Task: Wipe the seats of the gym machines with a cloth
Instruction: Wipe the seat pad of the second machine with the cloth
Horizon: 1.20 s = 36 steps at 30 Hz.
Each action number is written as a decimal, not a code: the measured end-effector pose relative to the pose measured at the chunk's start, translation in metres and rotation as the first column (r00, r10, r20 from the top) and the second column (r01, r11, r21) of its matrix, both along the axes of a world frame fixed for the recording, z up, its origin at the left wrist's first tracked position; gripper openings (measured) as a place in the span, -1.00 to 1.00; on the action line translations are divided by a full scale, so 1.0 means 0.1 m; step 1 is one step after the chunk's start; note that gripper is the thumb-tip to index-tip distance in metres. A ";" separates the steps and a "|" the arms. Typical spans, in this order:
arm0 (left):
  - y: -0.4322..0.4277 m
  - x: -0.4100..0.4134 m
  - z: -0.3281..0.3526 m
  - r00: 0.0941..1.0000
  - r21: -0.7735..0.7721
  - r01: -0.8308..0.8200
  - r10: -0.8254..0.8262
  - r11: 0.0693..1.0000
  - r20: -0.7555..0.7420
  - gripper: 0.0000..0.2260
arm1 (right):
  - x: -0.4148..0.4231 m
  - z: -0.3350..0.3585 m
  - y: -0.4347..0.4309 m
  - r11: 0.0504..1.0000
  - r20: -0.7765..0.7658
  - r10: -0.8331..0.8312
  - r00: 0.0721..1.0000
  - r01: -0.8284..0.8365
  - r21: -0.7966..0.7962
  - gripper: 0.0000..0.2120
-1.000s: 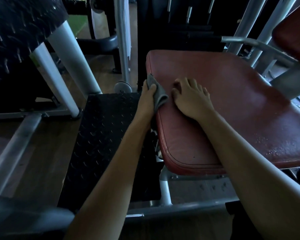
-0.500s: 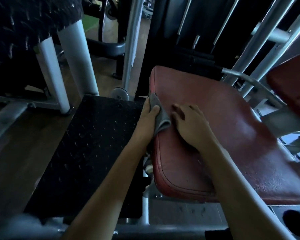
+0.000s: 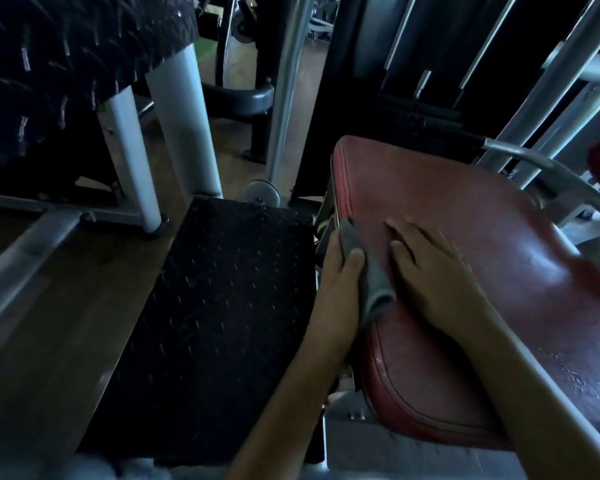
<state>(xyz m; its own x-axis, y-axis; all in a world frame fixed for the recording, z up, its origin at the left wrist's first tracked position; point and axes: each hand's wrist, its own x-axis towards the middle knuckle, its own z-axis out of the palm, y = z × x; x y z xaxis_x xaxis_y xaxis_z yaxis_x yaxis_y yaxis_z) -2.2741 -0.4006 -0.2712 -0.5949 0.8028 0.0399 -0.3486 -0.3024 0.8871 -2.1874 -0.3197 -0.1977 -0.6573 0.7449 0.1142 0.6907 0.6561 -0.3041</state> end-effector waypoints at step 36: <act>-0.55 0.68 0.29 0.989 -0.202 -0.149 0.144 0.968 -0.038 -0.37 | 0.63 0.10 -0.26 0.995 -0.006 -0.052 0.999 0.052 -0.083 -0.54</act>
